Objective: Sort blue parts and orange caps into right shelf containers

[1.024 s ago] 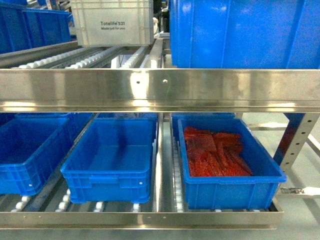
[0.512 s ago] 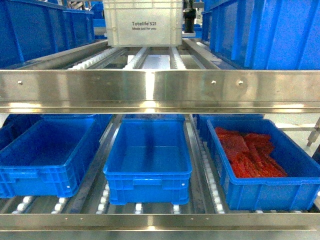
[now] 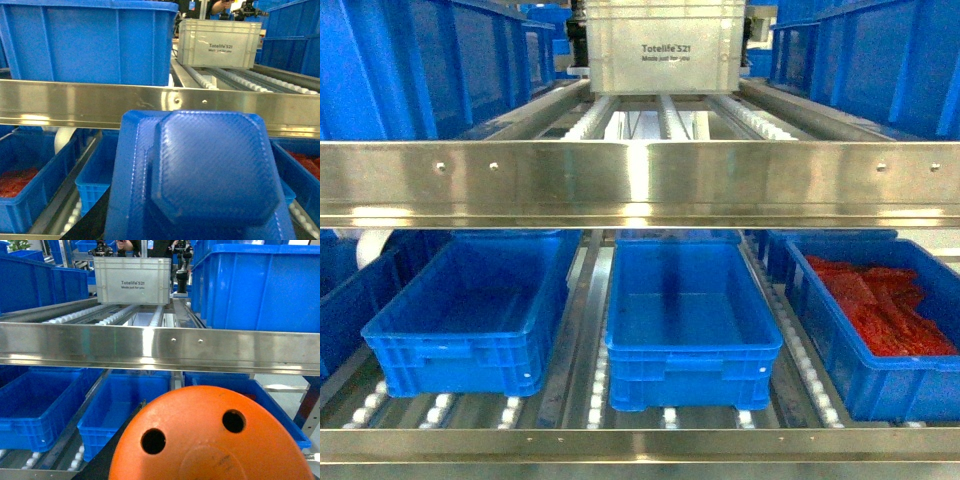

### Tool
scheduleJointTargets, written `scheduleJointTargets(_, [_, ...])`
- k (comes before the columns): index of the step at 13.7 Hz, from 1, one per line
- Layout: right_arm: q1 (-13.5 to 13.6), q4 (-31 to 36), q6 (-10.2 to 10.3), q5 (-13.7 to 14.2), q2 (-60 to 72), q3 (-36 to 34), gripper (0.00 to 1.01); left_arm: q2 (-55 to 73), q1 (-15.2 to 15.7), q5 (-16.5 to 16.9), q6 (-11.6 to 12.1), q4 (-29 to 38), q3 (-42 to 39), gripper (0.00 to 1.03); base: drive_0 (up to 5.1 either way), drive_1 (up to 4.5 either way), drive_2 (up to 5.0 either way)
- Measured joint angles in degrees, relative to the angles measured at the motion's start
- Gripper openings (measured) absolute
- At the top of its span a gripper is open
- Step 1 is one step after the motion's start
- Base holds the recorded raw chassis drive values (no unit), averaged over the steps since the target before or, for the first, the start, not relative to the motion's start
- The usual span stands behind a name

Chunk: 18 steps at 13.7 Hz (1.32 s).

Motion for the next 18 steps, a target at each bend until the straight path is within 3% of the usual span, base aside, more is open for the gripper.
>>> scheduleJointTargets(4, [0.0, 0.0, 0.0, 0.0, 0.0, 0.0, 0.44, 0.0, 0.0, -0.1, 0.0, -0.1, 0.0, 0.42, -4.7, 3.60, 1.5])
scheduleJointTargets(18, [0.0, 0.0, 0.0, 0.0, 0.0, 0.0, 0.44, 0.0, 0.0, 0.0, 0.0, 0.0, 0.0, 0.42, 0.0, 0.00, 0.0])
